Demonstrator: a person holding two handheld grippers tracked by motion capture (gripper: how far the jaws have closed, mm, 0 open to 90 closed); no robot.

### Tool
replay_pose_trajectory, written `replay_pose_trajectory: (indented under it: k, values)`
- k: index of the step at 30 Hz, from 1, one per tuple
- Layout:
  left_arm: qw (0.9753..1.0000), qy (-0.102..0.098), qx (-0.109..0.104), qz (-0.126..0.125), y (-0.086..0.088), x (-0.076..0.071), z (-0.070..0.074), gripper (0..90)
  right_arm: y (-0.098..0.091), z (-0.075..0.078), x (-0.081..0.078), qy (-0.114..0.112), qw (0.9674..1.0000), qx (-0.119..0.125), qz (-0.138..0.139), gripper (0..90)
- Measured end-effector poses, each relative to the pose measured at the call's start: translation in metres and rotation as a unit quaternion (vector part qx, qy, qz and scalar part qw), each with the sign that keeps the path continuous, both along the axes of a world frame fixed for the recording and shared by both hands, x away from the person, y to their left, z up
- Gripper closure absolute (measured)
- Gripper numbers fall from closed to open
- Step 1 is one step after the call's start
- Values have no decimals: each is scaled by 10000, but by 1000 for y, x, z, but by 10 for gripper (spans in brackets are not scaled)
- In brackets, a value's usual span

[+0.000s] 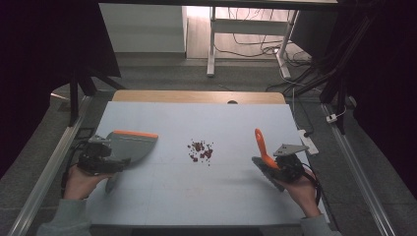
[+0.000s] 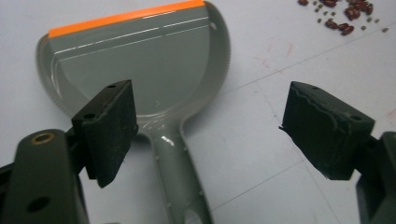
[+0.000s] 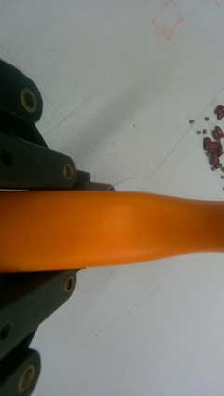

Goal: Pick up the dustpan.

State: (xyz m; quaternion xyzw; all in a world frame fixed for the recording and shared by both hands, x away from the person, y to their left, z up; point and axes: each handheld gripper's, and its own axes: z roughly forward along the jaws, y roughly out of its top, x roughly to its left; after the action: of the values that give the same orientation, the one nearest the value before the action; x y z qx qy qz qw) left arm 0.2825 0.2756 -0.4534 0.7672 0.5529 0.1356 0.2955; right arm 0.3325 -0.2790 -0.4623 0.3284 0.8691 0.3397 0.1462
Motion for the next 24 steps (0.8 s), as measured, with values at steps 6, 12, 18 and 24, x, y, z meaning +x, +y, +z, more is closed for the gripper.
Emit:
replay_pose_trajectory:
  k: [6,12,18,24]
  values:
    - [9995,255,-33,199,8,2,-8,161,1,0,-1,-11,10000,-6,-11,770]
    - [9978,480,-150,430,17,6,-17,150,2,-2,0,32,10000,-38,-1,770]
    - [9958,734,-212,499,13,12,-30,130,2,-6,1,58,10000,-66,-21,770]
    - [9945,885,-186,522,10,13,-36,125,4,-6,0,44,9999,-87,29,770]
